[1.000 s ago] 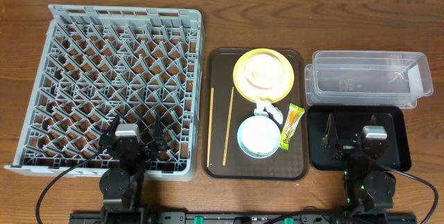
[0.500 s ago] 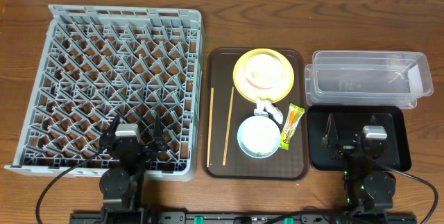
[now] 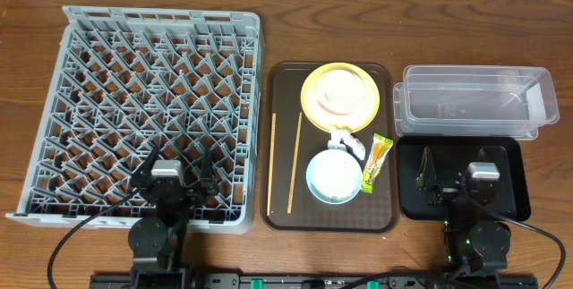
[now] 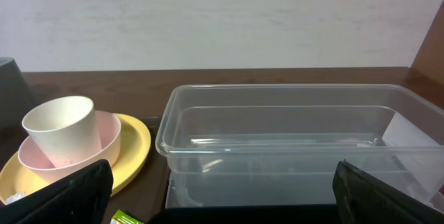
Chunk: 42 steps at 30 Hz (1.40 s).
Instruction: Sort waste into correct bins and load items into the dishwasher
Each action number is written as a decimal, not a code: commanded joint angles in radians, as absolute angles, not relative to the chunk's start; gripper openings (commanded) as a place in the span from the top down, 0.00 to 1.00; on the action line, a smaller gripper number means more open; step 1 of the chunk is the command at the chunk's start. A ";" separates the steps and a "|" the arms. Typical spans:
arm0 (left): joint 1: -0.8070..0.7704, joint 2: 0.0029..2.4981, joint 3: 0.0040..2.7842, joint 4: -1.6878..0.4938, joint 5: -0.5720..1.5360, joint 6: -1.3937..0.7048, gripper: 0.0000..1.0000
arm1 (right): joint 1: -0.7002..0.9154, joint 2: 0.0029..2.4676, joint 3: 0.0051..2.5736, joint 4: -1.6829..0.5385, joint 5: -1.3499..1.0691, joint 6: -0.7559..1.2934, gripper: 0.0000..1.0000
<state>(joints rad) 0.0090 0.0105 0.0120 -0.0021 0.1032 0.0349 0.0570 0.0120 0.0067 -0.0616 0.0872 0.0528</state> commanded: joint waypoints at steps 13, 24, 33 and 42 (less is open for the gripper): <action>0.003 0.398 0.740 -0.538 0.401 -0.072 0.00 | 0.059 0.013 0.006 -0.064 0.101 0.066 0.01; 0.002 1.171 1.631 -1.252 0.446 -0.070 0.00 | 0.059 0.013 0.006 -0.064 0.101 0.066 0.01; 0.002 1.432 1.700 -1.285 0.580 -0.114 0.00 | 0.059 0.013 0.006 -0.064 0.101 0.067 0.01; -0.059 1.543 1.634 -1.446 0.628 -0.114 0.44 | 0.059 0.013 0.006 -0.064 0.101 0.066 0.01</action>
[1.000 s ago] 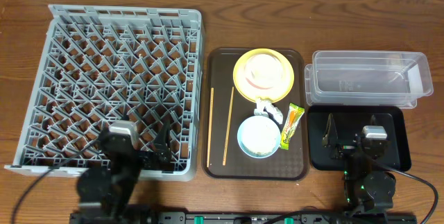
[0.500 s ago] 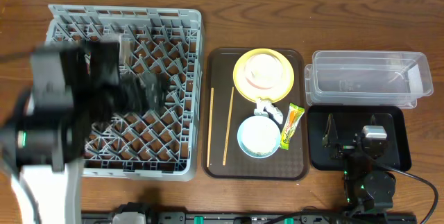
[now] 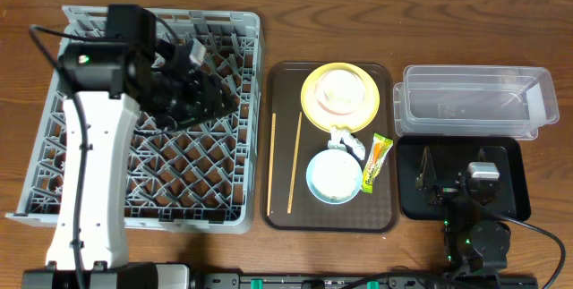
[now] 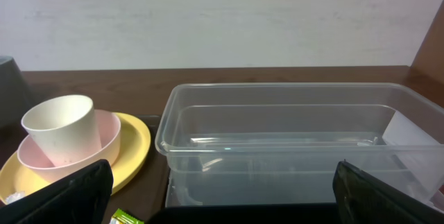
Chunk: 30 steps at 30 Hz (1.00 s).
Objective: Sort waste into correct bins and load items into the dishwasher
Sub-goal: 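Move the left gripper over the tray toward the chopsticks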
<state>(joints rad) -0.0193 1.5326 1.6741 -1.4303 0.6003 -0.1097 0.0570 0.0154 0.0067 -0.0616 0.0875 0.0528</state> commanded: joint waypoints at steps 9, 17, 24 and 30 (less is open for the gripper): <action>-0.310 1.543 1.391 -1.295 0.583 -0.160 0.62 | 0.059 0.013 0.006 -0.064 0.101 0.066 0.01; -0.606 1.543 1.168 -0.987 0.483 -0.382 0.87 | 0.059 0.013 0.006 -0.064 0.101 0.067 0.01; -0.824 1.543 1.166 -0.918 0.204 -0.541 0.92 | 0.059 0.013 0.006 -0.064 0.101 0.067 0.01; -0.987 1.543 1.166 -0.805 0.084 -0.541 0.92 | 0.059 0.013 0.006 -0.064 0.101 0.067 0.01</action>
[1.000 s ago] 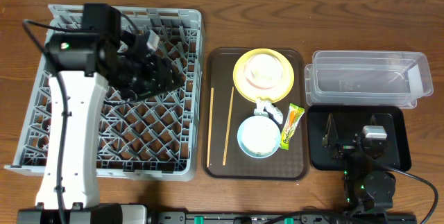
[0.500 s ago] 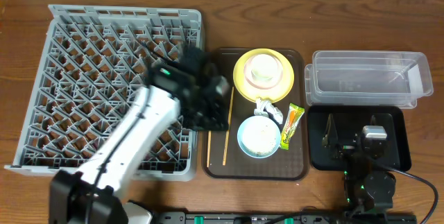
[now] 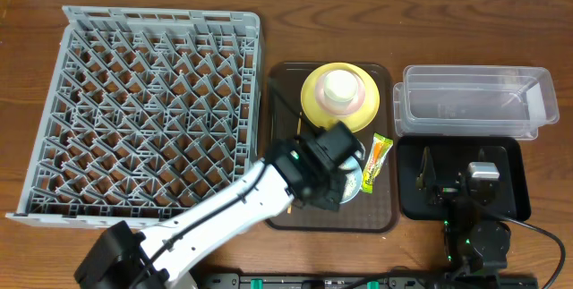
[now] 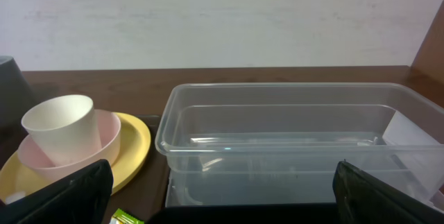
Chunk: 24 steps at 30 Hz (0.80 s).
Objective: Sort waste into correct bins and load items into the dishwasher
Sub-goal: 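Move the left gripper over the tray toward the chopsticks, then lower the left gripper and close it on one wooden chopstick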
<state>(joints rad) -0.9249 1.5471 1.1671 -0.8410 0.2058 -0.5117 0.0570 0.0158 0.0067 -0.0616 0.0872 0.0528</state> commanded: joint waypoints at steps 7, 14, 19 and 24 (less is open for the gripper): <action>-1.018 1.543 1.166 -0.811 -0.159 -0.541 0.84 | 0.059 0.013 0.006 -0.064 0.101 0.067 0.01; -0.842 1.543 1.166 -0.844 -0.061 -0.551 0.78 | 0.059 0.013 0.006 -0.064 0.101 0.067 0.01; -0.789 1.543 1.166 -0.852 -0.035 -0.447 0.78 | 0.059 0.013 0.006 -0.064 0.101 0.067 0.01; -0.776 1.544 1.132 -0.820 -0.038 -0.430 0.78 | 0.059 0.013 0.006 -0.064 0.101 0.067 0.01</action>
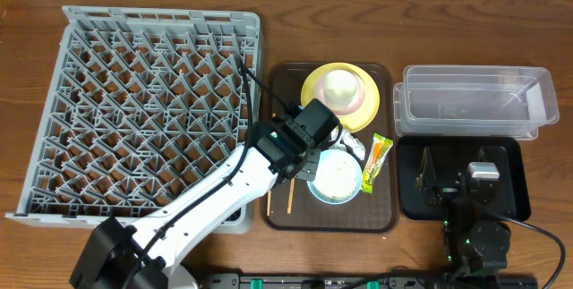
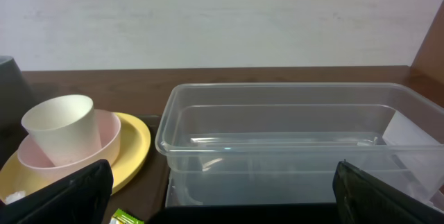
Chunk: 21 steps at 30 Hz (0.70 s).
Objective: Sort waste into correct bins and load items into the dishwasher
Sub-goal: 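Lower the left gripper and close it on one wooden chopstick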
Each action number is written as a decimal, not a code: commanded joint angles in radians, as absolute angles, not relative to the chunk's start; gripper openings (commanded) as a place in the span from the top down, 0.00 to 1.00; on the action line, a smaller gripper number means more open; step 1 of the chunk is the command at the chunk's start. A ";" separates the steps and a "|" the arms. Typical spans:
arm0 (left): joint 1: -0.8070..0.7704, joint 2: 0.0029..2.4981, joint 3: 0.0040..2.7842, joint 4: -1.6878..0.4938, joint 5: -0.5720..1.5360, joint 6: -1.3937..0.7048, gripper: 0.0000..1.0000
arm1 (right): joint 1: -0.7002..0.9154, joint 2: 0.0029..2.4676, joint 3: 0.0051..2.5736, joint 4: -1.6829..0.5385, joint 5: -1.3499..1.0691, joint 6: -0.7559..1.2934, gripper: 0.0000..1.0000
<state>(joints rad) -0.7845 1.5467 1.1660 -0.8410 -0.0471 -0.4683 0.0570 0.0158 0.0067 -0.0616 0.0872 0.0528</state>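
Observation:
A brown tray (image 1: 385,217) carries a yellow plate (image 1: 311,103) with a pink bowl (image 2: 105,138) and a white cup (image 1: 339,83) stacked on it. Below them lie crumpled white paper (image 1: 347,143), a blue bowl (image 1: 340,180) and a green-orange wrapper (image 1: 378,159). Two chopsticks (image 1: 290,196) are partly hidden under my left arm. My left gripper (image 1: 315,148) hangs over the bowl's upper-left rim beside the paper; its jaws are hidden. My right gripper (image 1: 452,180) rests wide open on the black tray (image 1: 515,201), holding nothing.
The grey dish rack (image 1: 143,101) fills the left of the table. Stacked clear plastic bins (image 1: 470,101) stand at the back right, straight ahead of the right wrist camera. The wall lies behind them.
My left gripper has shifted a little up and to the left, from over the blue bowl to its upper-left rim. More of the bowl shows now. The right arm is unchanged.
My left arm first rested at the front edge of the dish rack. Then it stood raised over the rack's back left. Then it reached across onto the brown tray above the blue bowl, and now sits by the bowl's rim. The right arm stayed parked throughout.

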 commanded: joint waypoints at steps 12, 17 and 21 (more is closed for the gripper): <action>-0.775 1.592 0.957 -0.614 -0.056 -0.434 0.81 | 0.059 0.013 0.006 -0.064 0.101 0.067 0.01; -0.775 1.597 0.956 -0.604 -0.032 -0.435 0.85 | 0.059 0.013 0.006 -0.064 0.101 0.067 0.01; -0.775 1.597 0.953 -0.592 0.019 -0.435 0.87 | 0.059 0.013 0.006 -0.064 0.101 0.067 0.01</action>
